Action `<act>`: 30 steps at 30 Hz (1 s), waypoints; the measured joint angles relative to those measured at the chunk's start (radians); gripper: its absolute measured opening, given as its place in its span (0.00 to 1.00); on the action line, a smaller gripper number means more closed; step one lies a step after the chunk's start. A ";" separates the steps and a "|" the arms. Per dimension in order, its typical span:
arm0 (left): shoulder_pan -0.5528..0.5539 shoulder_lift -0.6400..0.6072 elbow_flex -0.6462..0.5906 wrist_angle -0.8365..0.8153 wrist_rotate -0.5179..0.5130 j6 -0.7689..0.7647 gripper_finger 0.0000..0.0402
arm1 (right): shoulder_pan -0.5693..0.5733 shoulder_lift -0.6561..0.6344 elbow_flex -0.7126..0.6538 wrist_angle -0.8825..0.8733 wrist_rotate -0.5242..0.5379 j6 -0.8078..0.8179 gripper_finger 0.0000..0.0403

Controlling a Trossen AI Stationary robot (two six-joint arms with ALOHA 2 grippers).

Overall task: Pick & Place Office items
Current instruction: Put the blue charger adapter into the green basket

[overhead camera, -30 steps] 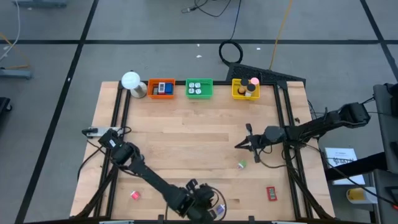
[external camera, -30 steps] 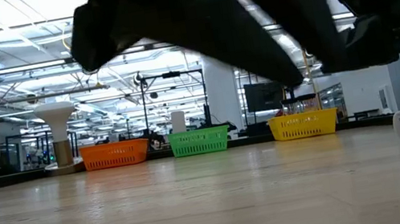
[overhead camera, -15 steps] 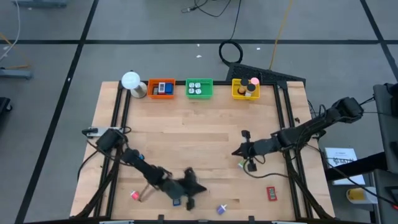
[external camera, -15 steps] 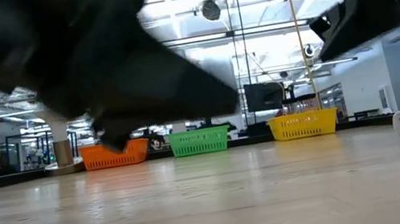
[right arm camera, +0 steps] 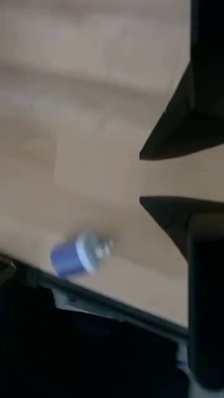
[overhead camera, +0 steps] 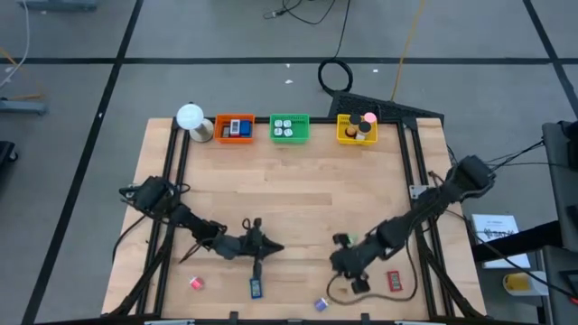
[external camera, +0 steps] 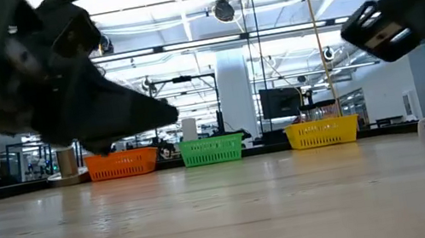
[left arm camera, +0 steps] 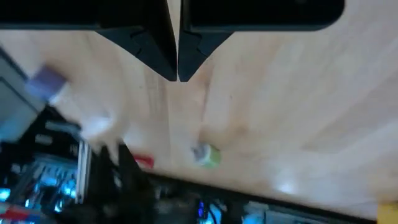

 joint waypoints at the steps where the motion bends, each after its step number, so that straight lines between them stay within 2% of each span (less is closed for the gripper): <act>1: 0.007 -0.002 -0.002 0.009 0.000 -0.001 0.04 | 0.012 0.025 0.024 -0.001 -0.013 -0.003 0.28; 7: 0.030 -0.002 -0.001 0.004 0.044 0.004 0.01 | 0.055 0.151 0.111 0.112 -0.019 -0.012 0.46; 11: 0.032 -0.002 -0.001 0.001 0.061 0.006 0.03 | 0.060 0.203 0.130 0.233 -0.017 -0.012 0.53; 16: 0.032 -0.002 0.000 -0.003 0.108 0.010 0.05 | 0.087 0.243 0.134 0.283 -0.006 -0.005 0.60; 21: 0.032 -0.001 0.000 -0.015 0.114 0.009 0.05 | 0.121 0.244 0.133 0.283 0.083 0.010 0.68; 24: 0.032 -0.001 0.000 -0.017 0.114 0.010 0.05 | 0.131 0.266 0.133 0.300 0.140 0.010 0.71; 30: 0.044 -0.001 0.000 -0.016 0.114 -0.007 0.05 | 0.143 0.361 0.133 0.407 0.139 -0.012 0.69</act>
